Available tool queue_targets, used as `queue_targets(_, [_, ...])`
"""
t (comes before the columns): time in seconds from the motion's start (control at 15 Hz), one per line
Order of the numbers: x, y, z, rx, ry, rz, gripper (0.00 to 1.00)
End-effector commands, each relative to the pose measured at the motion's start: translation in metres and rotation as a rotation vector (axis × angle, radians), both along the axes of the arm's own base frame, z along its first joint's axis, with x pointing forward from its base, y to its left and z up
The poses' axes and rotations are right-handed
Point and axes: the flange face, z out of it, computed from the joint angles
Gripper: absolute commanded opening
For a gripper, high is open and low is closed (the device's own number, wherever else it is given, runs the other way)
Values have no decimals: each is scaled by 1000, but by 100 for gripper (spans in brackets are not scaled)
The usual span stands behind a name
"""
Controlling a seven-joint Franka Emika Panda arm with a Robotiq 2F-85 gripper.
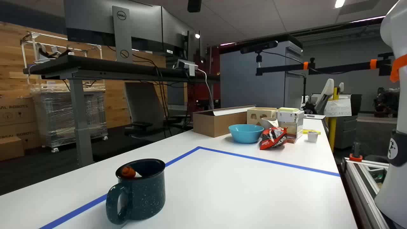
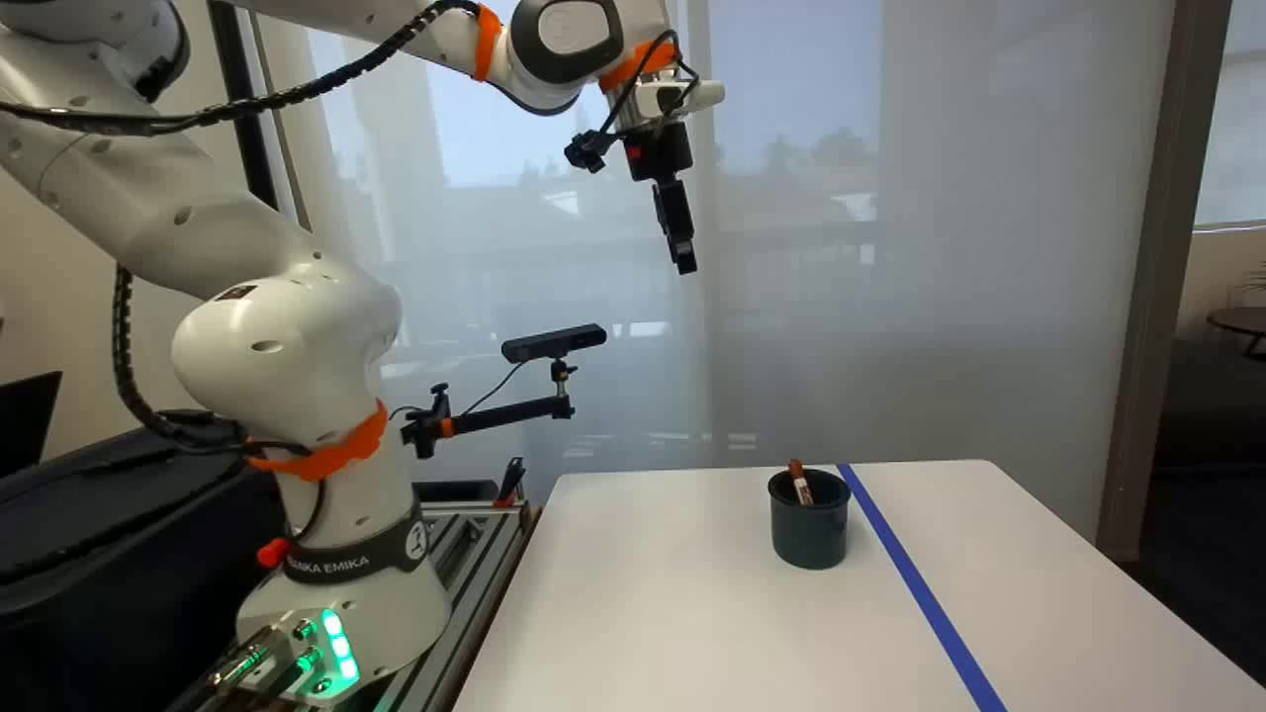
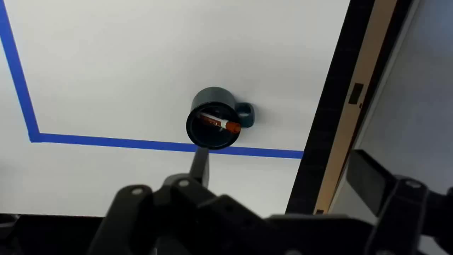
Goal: Take the marker out of the cup
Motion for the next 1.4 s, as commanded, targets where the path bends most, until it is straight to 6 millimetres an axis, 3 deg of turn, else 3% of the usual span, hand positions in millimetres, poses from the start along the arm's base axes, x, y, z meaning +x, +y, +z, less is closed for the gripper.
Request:
queue_targets(0.0, [0, 0, 1, 0, 0, 0, 100])
queue_targets(0.67, [0, 0, 2, 1, -2, 0, 100])
queue_targets(1.33, [62, -55, -68, 275, 197, -431, 100])
